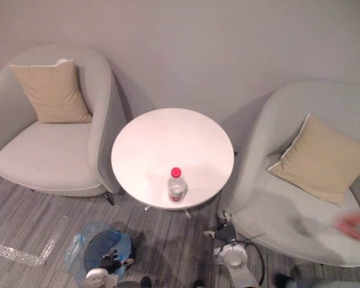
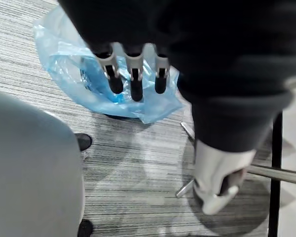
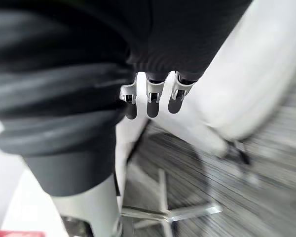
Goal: Gather rubbish on tea table into small bin, then transfer packed bag to large trash can.
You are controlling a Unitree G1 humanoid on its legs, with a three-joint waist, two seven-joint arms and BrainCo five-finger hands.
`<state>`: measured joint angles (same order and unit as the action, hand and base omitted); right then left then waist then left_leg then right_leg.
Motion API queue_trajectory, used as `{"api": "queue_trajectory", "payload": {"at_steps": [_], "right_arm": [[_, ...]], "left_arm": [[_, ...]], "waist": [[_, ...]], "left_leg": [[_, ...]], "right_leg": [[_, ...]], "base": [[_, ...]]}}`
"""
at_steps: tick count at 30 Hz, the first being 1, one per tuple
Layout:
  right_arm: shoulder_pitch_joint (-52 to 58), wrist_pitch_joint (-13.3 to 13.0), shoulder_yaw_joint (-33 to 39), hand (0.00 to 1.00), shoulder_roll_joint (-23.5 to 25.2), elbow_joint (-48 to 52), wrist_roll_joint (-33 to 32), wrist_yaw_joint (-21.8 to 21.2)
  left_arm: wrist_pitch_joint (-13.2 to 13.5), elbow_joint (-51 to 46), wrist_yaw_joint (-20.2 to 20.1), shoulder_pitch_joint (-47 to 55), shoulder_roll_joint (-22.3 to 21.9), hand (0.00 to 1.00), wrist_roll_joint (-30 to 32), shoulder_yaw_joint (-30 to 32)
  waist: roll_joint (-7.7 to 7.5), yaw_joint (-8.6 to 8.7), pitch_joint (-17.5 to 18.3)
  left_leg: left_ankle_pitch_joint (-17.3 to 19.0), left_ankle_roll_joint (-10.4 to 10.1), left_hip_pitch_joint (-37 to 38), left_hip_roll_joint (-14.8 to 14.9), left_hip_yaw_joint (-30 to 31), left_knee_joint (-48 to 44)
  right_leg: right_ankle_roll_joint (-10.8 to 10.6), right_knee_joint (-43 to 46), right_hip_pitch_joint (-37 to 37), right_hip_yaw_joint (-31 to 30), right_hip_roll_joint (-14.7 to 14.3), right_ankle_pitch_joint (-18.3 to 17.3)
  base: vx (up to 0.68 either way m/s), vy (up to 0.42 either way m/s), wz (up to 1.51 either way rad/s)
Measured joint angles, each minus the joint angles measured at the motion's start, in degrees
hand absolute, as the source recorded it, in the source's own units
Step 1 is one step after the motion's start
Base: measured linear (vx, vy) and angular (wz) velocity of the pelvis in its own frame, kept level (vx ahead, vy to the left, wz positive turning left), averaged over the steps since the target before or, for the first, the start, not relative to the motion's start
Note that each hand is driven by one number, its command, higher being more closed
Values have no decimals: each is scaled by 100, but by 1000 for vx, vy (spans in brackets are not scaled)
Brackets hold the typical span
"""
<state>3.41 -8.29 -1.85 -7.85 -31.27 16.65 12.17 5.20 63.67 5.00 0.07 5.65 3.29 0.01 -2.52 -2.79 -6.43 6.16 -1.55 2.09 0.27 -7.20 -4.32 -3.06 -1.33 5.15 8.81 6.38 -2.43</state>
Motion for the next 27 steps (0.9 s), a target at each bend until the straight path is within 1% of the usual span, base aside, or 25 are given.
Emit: {"api": "queue_trajectory", "payload": {"at_steps": [1, 4, 5, 7, 10, 13, 27], "right_arm": [[45, -14, -42, 0, 2, 127, 148, 18], [70, -27, -72, 0, 3, 346, 362, 30], [69, -30, -74, 0, 3, 380, 364, 33], [57, -32, -149, 0, -24, 560, 367, 105], [-74, -33, -282, 0, -76, 581, 367, 160], [-160, -32, -374, 0, -131, 582, 366, 197], [-388, -25, -402, 0, -130, 563, 343, 247]], "left_arm": [[64, 0, -1, 15, 7, 0, 6, -1], [77, -8, -1, 22, 10, 0, 9, -11], [77, -9, -1, 22, 12, 0, 8, -19], [79, -25, 0, 24, 26, 0, 32, -118], [84, -120, 9, 73, 20, 0, 62, -124], [94, -136, 18, 74, 23, 0, 76, -173], [165, -237, 92, 116, -11, 0, 114, -172]], "waist": [[-8, 0, 2], [-13, -1, 4], [-13, -1, 4], [-16, 1, 5], [-14, -1, 3], [-12, -20, 3], [48, -36, -35]], "left_leg": [[-6, 10, -3, -7, 4, 8], [-65, 26, -16, -29, 31, 44], [-85, 23, -15, -31, 40, 68], [-271, 6, -18, -49, 155, 308], [-424, -7, -13, -48, 253, 508], [-502, -3, -8, -54, 337, 611], [-509, -1, -77, -78, 501, 617]], "right_leg": [[-15, -2, -4, -2, 4, 11], [-21, -1, -24, -2, 17, 15], [-25, -1, -31, -1, 17, 17], [-46, 3, -132, 48, 15, 30], [-51, 26, -200, 113, 3, 33], [-52, 27, -203, 190, 1, 34], [-52, 0, -161, 293, 4, 32]], "base": [[-53, 9, 0], [-69, -4, 3], [-76, -22, 10], [-98, -40, 16], [-78, -43, 16], [-44, -23, 13], [0, -3, 5]]}}
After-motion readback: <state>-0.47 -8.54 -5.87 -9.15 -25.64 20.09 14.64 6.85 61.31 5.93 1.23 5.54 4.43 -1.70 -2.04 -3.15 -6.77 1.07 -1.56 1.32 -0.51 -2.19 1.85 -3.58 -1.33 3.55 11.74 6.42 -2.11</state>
